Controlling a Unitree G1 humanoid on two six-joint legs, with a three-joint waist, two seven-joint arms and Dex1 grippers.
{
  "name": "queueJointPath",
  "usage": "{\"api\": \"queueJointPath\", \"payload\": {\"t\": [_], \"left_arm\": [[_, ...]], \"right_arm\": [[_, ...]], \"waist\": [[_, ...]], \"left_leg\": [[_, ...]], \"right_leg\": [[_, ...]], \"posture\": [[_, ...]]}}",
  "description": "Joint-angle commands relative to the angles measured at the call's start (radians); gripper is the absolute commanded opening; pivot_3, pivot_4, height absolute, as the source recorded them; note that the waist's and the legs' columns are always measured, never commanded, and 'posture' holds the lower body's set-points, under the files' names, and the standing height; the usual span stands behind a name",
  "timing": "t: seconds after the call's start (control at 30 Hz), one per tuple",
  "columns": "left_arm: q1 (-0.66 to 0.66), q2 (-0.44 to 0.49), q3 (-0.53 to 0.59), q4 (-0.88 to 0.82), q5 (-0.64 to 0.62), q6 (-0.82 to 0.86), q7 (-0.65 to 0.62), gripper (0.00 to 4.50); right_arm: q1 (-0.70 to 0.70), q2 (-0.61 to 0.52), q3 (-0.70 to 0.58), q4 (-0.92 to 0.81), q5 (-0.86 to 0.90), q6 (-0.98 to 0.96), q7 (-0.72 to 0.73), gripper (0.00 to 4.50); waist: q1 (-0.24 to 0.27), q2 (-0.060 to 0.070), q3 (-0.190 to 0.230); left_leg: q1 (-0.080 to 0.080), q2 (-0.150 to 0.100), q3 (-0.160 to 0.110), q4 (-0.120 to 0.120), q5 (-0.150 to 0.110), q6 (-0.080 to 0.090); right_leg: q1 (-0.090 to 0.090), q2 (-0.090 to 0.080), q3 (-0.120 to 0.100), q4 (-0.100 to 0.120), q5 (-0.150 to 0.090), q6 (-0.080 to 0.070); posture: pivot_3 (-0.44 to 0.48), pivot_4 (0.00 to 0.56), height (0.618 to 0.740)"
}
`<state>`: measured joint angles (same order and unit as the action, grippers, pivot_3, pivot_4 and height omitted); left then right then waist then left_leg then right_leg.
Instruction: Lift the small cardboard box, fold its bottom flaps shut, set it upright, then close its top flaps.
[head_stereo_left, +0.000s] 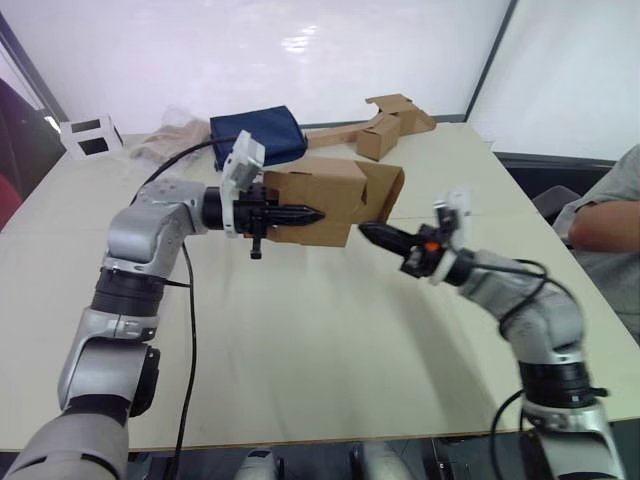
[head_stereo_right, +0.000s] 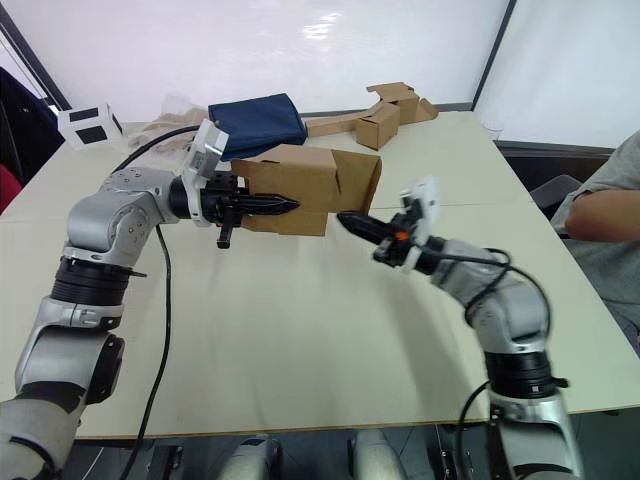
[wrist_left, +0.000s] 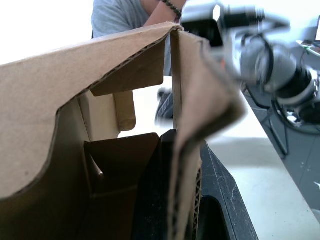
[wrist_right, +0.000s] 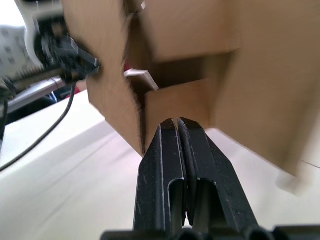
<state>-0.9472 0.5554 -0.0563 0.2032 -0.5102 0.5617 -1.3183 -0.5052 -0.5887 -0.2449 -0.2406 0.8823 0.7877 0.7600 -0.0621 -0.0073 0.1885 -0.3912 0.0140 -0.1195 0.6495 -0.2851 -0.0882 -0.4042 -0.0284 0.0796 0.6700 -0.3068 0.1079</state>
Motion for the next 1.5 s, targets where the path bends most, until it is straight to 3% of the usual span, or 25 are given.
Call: {"api": "queueJointPath", "payload": {"t": [0.03, 0.4, 0.57, 0.8, 1.07, 1.4, 1.5], "left_arm": [[-0.020, 0.003, 0.033, -0.009, -0.018, -0.005, 0.005, 0.00], [-0.035, -0.003, 0.039, -0.011, -0.044, 0.031, 0.010, 0.00], [-0.038, -0.005, 0.047, -0.012, -0.051, 0.047, 0.017, 0.00], [-0.032, -0.008, 0.067, -0.011, -0.064, 0.069, 0.031, 0.00], [-0.032, -0.012, 0.062, -0.005, -0.067, 0.067, 0.036, 0.00], [-0.050, -0.016, 0.060, 0.013, -0.079, 0.088, 0.016, 0.00], [-0.052, -0.016, 0.065, 0.014, -0.089, 0.098, 0.016, 0.00]], "right_arm": [[0.000, -0.028, -0.065, -0.010, 0.075, 0.037, -0.005, 0.05], [-0.153, 0.049, 0.067, 0.426, -0.328, -0.360, -0.026, 0.05], [-0.218, 0.104, 0.095, 0.496, -0.354, -0.414, 0.023, 0.05], [-0.154, 0.145, 0.102, 0.318, -0.247, -0.293, 0.069, 0.05], [-0.071, 0.192, 0.058, 0.095, -0.077, -0.140, -0.016, 0.05], [-0.050, 0.250, 0.052, 0.012, 0.069, -0.037, -0.094, 0.05], [-0.045, 0.258, 0.056, 0.004, 0.085, -0.028, -0.106, 0.81]], "waist": [[-0.006, 0.000, 0.000], [-0.011, 0.000, 0.000], [-0.008, 0.000, 0.000], [-0.008, 0.000, 0.000], [-0.008, 0.000, 0.000], [-0.008, 0.000, 0.000], [-0.008, 0.000, 0.000]], "left_leg": [[0.000, 0.000, 0.000, 0.000, 0.000, 0.000], [0.001, 0.000, 0.001, 0.000, 0.000, 0.000], [0.000, 0.000, 0.001, 0.000, 0.001, -0.002], [0.000, 0.000, 0.001, 0.000, 0.004, -0.007], [0.000, 0.000, 0.001, 0.000, 0.004, -0.007], [0.000, 0.000, 0.000, 0.000, 0.004, -0.007], [0.000, 0.000, 0.000, 0.000, 0.004, -0.006]], "right_leg": [[0.000, 0.000, 0.000, 0.000, 0.000, 0.000], [-0.001, 0.001, 0.001, 0.001, 0.000, 0.000], [-0.001, 0.000, 0.001, 0.001, 0.000, 0.000], [-0.001, 0.000, 0.001, 0.001, 0.000, 0.000], [-0.001, 0.000, 0.001, 0.002, 0.000, 0.000], [-0.001, 0.000, 0.000, 0.002, 0.000, 0.000], [-0.001, 0.000, 0.000, 0.002, 0.000, 0.000]], "posture": [[0.000, 0.150, 0.740], [0.000, 0.150, 0.740], [0.000, 0.150, 0.740], [0.000, 0.150, 0.740], [0.000, 0.150, 0.740], [0.000, 0.150, 0.740], [0.000, 0.150, 0.740]]}}
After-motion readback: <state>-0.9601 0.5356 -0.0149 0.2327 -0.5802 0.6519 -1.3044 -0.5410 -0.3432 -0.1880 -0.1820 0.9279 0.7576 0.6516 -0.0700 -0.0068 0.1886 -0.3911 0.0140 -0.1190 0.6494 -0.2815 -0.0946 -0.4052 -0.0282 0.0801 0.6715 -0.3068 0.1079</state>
